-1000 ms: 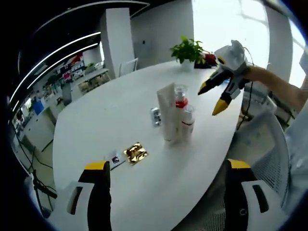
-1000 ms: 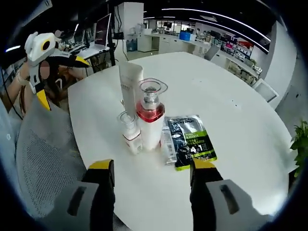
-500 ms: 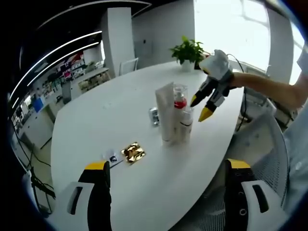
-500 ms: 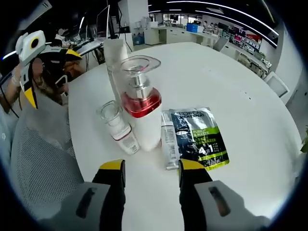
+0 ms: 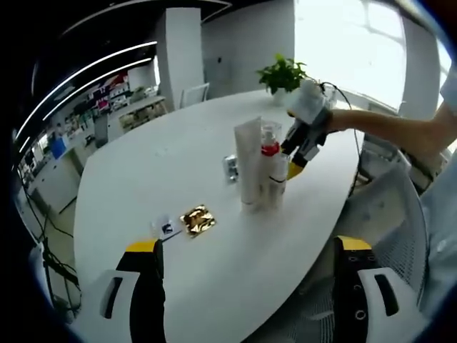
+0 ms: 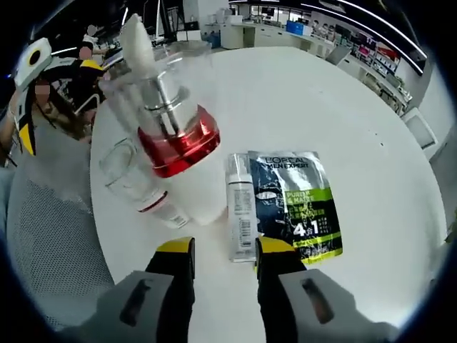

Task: Arrange the skincare products in the storage area until every visible bottle or jar stands upright without overlapping.

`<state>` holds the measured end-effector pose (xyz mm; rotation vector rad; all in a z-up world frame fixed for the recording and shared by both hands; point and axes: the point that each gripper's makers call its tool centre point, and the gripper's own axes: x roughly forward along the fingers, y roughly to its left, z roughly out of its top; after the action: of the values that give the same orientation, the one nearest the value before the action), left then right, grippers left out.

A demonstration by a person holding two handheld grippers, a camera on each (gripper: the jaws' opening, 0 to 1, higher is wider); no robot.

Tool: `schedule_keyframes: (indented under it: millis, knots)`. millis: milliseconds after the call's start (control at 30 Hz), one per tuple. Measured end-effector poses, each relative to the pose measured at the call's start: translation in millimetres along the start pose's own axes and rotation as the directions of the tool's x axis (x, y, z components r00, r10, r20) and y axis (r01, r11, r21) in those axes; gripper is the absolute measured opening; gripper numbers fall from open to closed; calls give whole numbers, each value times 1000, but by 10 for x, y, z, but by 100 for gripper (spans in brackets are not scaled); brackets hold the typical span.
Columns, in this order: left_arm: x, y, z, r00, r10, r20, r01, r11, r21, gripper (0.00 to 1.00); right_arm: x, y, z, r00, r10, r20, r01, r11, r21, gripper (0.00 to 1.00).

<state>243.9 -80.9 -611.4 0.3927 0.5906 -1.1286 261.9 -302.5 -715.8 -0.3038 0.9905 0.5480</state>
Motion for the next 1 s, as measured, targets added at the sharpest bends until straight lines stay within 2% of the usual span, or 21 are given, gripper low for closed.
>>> schedule_keyframes:
  millis: [167, 500, 1000]
  knots:
    - [-5, -6, -19, 1000, 0, 1, 0, 1000, -12, 97, 90, -77, -7, 1000, 8, -26, -8, 1000, -2, 31]
    - [-10, -1, -53, 1000, 5, -2, -5, 1000, -30, 97, 200, -66, -1, 998, 48, -49, -48, 999, 0, 28]
    - [-7, -13, -94, 1000, -1, -4, 0, 999, -54, 97, 321, -119, -3, 995, 47, -87, -48, 999, -14, 25]
